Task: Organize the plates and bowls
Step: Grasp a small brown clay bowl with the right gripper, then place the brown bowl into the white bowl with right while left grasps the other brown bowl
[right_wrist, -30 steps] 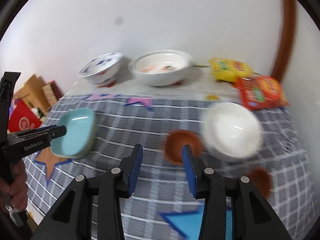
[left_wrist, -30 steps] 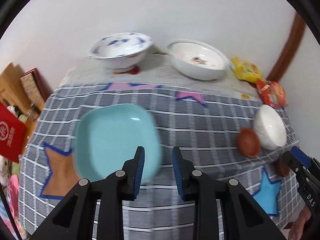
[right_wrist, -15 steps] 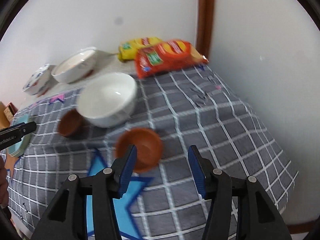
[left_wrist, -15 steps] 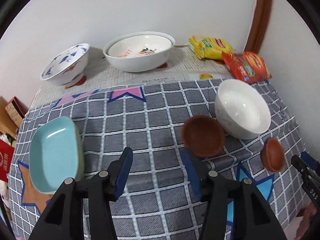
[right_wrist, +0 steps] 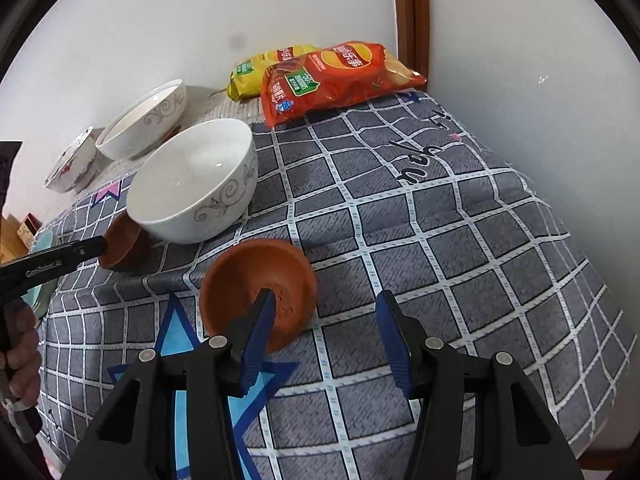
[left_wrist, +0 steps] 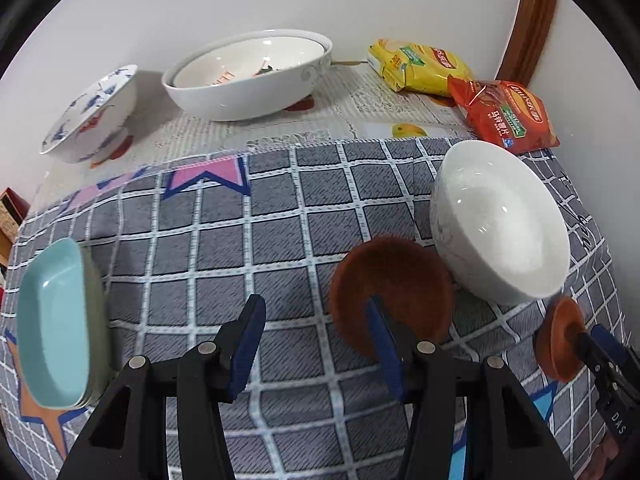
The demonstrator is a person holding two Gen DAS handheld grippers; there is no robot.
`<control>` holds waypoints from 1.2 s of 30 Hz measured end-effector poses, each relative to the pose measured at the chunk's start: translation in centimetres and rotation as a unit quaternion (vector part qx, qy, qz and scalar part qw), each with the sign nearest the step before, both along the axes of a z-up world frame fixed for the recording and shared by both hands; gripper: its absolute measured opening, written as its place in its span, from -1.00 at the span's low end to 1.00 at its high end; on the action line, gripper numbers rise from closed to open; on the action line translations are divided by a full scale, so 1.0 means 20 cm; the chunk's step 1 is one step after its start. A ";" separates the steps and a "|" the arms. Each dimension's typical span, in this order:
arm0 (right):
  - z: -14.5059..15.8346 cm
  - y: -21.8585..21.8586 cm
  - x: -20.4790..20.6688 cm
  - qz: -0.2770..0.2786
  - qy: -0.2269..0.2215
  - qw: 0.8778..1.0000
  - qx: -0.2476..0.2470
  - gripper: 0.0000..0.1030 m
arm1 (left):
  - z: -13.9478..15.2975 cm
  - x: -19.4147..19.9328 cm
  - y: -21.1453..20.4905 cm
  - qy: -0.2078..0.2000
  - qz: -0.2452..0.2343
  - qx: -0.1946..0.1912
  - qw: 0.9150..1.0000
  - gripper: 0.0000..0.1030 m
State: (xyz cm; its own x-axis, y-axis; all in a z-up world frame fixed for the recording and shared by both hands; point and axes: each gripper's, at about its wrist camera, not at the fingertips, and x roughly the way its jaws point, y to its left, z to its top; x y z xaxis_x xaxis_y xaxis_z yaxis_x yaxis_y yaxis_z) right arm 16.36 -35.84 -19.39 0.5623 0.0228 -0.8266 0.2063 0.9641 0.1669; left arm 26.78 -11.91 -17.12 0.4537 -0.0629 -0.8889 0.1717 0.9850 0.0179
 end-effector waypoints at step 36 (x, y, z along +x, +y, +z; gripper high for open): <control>0.19 0.12 0.03 0.003 -0.040 0.999 0.033 -0.84 | 0.10 -0.01 0.14 -0.014 -0.016 -0.054 0.998 -0.84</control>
